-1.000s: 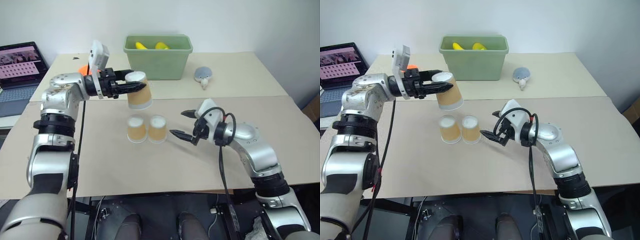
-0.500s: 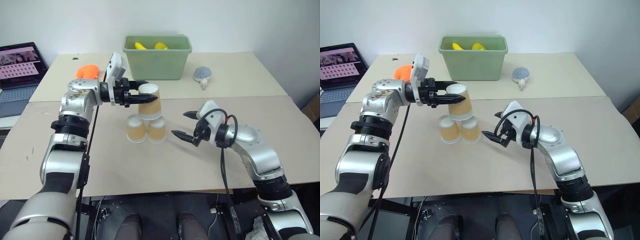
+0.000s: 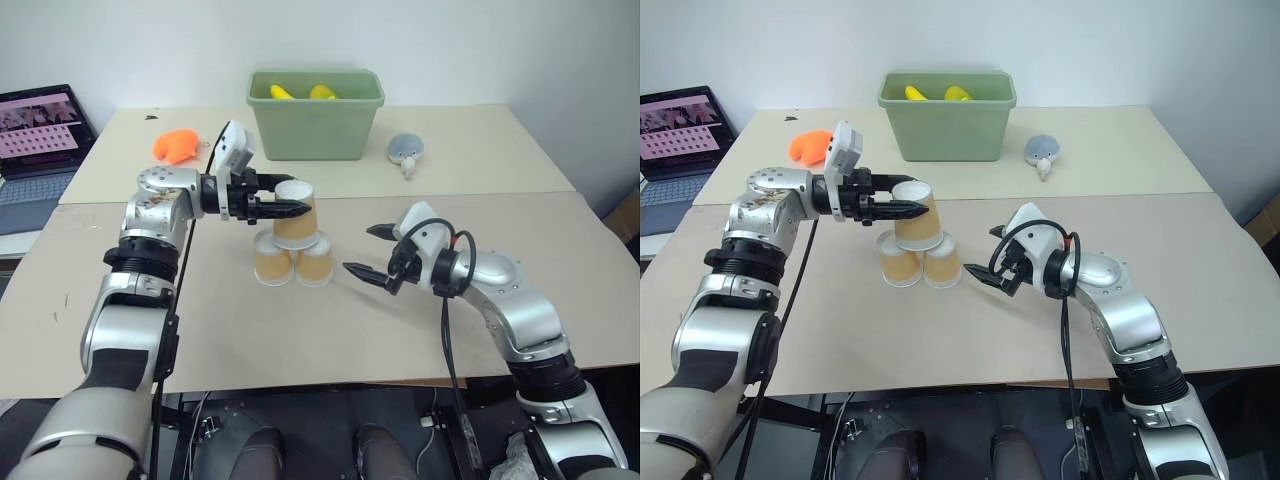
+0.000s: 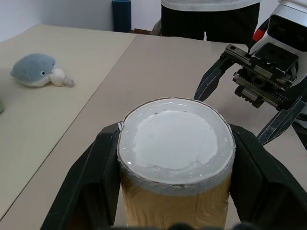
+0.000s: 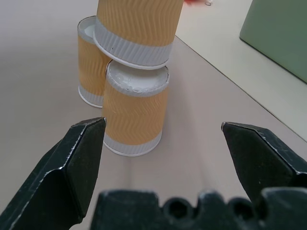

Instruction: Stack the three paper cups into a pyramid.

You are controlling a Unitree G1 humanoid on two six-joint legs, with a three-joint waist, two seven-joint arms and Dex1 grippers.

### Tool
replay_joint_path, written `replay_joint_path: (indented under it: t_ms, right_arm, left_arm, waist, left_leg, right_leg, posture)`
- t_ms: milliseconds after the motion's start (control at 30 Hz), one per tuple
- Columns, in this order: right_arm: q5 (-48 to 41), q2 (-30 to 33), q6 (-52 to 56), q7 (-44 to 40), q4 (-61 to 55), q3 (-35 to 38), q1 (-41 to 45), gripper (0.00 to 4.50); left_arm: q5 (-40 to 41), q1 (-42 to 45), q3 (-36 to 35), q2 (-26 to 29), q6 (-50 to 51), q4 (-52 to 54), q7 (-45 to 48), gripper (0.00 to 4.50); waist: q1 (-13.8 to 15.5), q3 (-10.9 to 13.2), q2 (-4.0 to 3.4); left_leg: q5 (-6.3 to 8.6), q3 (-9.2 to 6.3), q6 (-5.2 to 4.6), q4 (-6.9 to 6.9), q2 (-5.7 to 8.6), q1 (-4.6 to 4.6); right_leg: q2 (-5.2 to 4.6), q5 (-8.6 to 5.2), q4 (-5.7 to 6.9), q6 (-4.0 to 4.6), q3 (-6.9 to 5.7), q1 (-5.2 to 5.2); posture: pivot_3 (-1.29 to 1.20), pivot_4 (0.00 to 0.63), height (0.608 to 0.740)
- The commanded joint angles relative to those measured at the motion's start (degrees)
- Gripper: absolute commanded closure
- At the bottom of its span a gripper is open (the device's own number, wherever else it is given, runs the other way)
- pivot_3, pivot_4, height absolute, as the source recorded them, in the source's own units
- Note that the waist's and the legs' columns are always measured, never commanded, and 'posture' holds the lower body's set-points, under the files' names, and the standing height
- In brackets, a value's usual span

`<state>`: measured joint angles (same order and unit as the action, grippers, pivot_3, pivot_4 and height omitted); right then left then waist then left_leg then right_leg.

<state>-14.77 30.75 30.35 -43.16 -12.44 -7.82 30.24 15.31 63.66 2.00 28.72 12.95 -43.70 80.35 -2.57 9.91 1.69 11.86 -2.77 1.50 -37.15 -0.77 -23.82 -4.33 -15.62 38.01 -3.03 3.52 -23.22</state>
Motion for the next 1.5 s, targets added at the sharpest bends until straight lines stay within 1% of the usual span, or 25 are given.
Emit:
replay_joint_path:
  t_ms: [33,167,233,267,333,600,1000,1200,1267,1333,1400,1500]
  right_arm:
    - [-1.0,0.5,-0.3,0.0,-2.6,2.2,0.0,0.00]
    - [-1.0,0.6,-0.3,0.1,-2.8,2.3,-0.2,0.00]
    - [-0.9,0.6,-0.2,0.1,-2.8,2.3,-0.3,0.00]
    - [-0.9,0.6,-0.2,0.0,-2.8,2.3,-0.3,0.00]
    - [-0.9,0.7,-0.2,0.0,-2.8,2.3,-0.3,0.00]
    - [-0.9,0.8,-0.3,-0.2,-2.5,2.2,-0.4,0.00]
    - [-0.6,0.4,-1.8,-1.1,0.1,1.9,0.8,0.00]
    - [-0.6,0.3,-2.4,-1.6,1.1,1.8,1.4,0.00]
    - [-0.6,0.3,-2.5,-1.8,1.3,1.9,1.7,0.00]
    - [-0.6,0.3,-2.5,-2.0,1.3,2.0,1.8,0.00]
    - [-0.9,0.7,-2.4,-2.2,1.1,2.4,1.8,0.00]
    - [-1.2,1.5,-2.1,-2.6,1.0,3.2,1.5,0.00]
  left_arm:
    - [-1.1,-0.3,0.2,0.4,-1.3,0.5,-0.1,1.99]
    - [-1.4,-0.8,0.3,0.3,-1.8,0.3,-0.4,1.99]
    - [-1.3,-0.6,0.1,0.2,-1.9,0.1,-0.7,1.01]
    - [-1.2,-0.5,0.0,0.2,-1.8,0.0,-0.8,0.73]
    - [-1.1,-0.1,-0.3,0.2,-1.7,-0.1,-0.9,0.04]
    - [0.2,0.9,-1.9,0.2,0.5,2.1,-1.2,0.04]
    - [3.4,0.5,-3.3,1.1,6.3,12.3,-2.8,0.04]
    - [4.6,0.4,-4.5,2.8,8.1,17.3,-4.8,0.04]
    - [5.2,-0.2,-5.9,3.9,9.0,20.3,-6.7,0.04]
    - [6.3,-0.9,-8.5,4.9,10.6,23.8,-10.6,0.04]
    - [7.2,-3.1,-12.7,5.0,13.2,28.8,-18.6,0.04]
    - [9.7,-7.8,-20.6,2.1,19.1,37.2,-33.7,0.04]
  waist:
    - [0.0,0.0,0.00]
    - [0.0,0.0,0.00]
    - [0.0,0.0,0.00]
    - [0.0,0.0,0.00]
    - [0.0,0.0,0.00]
    - [0.0,0.0,0.00]
    - [0.0,0.0,0.00]
    - [0.0,0.0,0.00]
    - [0.0,0.0,0.00]
    - [-0.1,0.0,0.00]
    - [-0.1,0.0,0.00]
    - [-0.1,0.0,-0.01]
  left_leg:
    - [0.00,0.00,0.00,0.00,0.00,0.00]
    - [0.00,0.00,0.00,-0.01,0.00,0.00]
    - [0.00,0.00,0.00,-0.05,0.00,0.00]
    - [0.00,0.00,0.00,-0.06,0.00,0.00]
    - [0.00,0.00,0.00,-0.06,0.00,0.00]
    - [0.01,-0.01,-0.01,-0.06,0.00,-0.01]
    - [0.01,-0.01,-0.01,-0.07,-0.01,-0.01]
    - [0.01,-0.01,-0.01,-0.08,-0.01,-0.01]
    - [0.01,-0.01,-0.01,-0.08,-0.01,-0.01]
    - [0.01,-0.02,-0.01,-0.08,-0.01,-0.01]
    - [0.01,-0.02,-0.01,-0.08,-0.03,-0.01]
    - [0.01,-0.01,-0.01,-0.09,-0.04,0.03]
  right_leg:
    - [0.00,0.00,0.01,0.00,0.00,0.00]
    - [0.00,0.00,0.01,0.00,0.00,0.01]
    - [0.00,0.00,0.02,0.00,0.00,0.02]
    - [0.00,0.00,0.02,0.00,0.00,0.02]
    - [0.01,0.00,0.03,0.00,0.00,0.02]
    - [0.01,0.00,0.02,0.00,0.00,0.02]
    - [0.00,0.00,0.03,0.00,0.00,0.02]
    - [0.01,0.00,0.03,0.00,0.00,0.01]
    - [0.01,0.00,0.03,0.00,0.00,0.01]
    - [0.01,0.00,0.03,0.00,0.00,0.01]
    - [0.01,0.00,0.04,0.00,0.00,0.01]
    - [0.00,0.00,0.06,0.00,0.05,0.01]
  posture:
    - [0.00,0.150,0.732]
    - [0.00,0.150,0.732]
    - [0.00,0.150,0.732]
    - [0.00,0.150,0.732]
    - [0.00,0.150,0.732]
    - [0.00,0.150,0.732]
    - [0.00,0.150,0.732]
    - [0.00,0.150,0.732]
    - [0.00,0.150,0.732]
    - [0.00,0.150,0.732]
    - [0.00,0.150,0.732]
    - [0.00,0.150,0.732]
